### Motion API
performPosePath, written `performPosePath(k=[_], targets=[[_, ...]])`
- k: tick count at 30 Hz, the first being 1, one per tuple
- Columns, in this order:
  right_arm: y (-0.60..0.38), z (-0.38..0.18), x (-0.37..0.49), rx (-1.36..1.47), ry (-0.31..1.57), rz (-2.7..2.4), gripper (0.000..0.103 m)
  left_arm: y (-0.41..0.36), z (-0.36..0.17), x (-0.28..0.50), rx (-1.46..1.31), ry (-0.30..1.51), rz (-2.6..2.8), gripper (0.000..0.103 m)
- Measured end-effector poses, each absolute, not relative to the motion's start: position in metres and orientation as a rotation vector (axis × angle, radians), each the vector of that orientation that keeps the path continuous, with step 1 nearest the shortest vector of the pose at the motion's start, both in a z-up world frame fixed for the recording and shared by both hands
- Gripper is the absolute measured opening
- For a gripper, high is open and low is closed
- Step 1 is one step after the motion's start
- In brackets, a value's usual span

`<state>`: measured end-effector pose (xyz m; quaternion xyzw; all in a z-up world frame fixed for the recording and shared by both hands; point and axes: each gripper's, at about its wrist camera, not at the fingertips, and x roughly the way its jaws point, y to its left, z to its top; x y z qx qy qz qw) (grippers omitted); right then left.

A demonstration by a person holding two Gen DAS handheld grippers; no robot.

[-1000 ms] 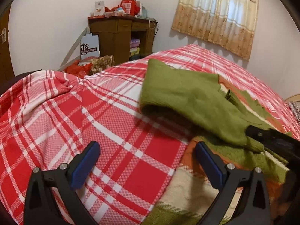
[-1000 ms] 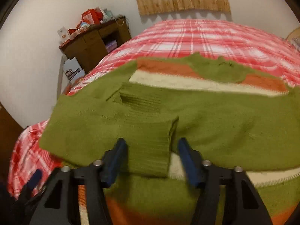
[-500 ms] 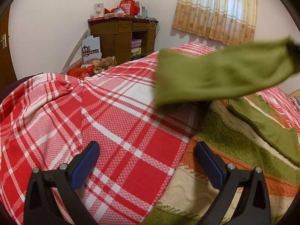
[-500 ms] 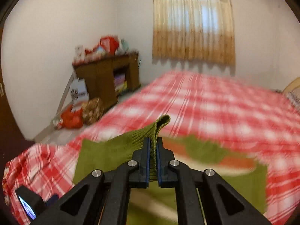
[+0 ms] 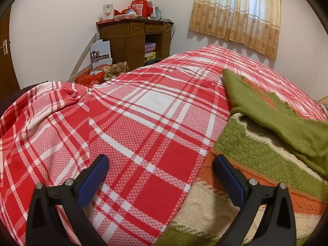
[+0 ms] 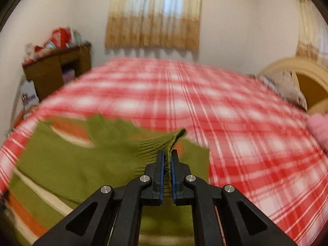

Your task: Fold small clothes

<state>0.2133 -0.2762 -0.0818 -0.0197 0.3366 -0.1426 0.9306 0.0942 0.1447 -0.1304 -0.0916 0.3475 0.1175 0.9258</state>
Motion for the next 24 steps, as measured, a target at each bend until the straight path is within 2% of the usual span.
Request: performPosePath(k=[4,6,7,8,11,13,17,21,24], targets=[[-0.297,-0.130,0.213,-0.024,0.849,-0.341,0.010,0.145,-0.131,0.095,-0.186,0.714,0.242,0.103],[-0.311,-0.129,0.200,0.037,0.832,-0.377,0.024,0.144,-0.130,0.095,-0.186,0.714,0.243,0.103],[-0.319,-0.121,0.188,0.067,0.802,-0.479,0.039,0.144,-0.130,0.095,-0.185,0.715,0.243,0.103],[-0.325,-0.115,0.180,0.078,0.778,-0.577,0.045,0.144,-0.131,0.095,-0.184,0.715,0.245,0.103],[-0.341,-0.083,0.138,0.207,0.579,-0.705,0.045,0.144,-0.131,0.095,-0.180,0.715,0.248,0.103],[-0.330,-0.075,0.138,0.185,0.560,-0.566,0.045,0.144,-0.131,0.095,-0.178,0.715,0.250,0.103],[-0.291,-0.092,0.165,0.070,0.670,-0.302,0.045,0.141,-0.132,0.095,-0.172,0.716,0.255,0.103],[-0.273,-0.140,0.193,0.065,0.851,-0.219,0.045,0.140,-0.131,0.096,-0.172,0.717,0.256,0.103],[-0.274,-0.136,0.200,0.090,0.865,-0.230,0.050,0.141,-0.131,0.096,-0.174,0.718,0.254,0.103]])
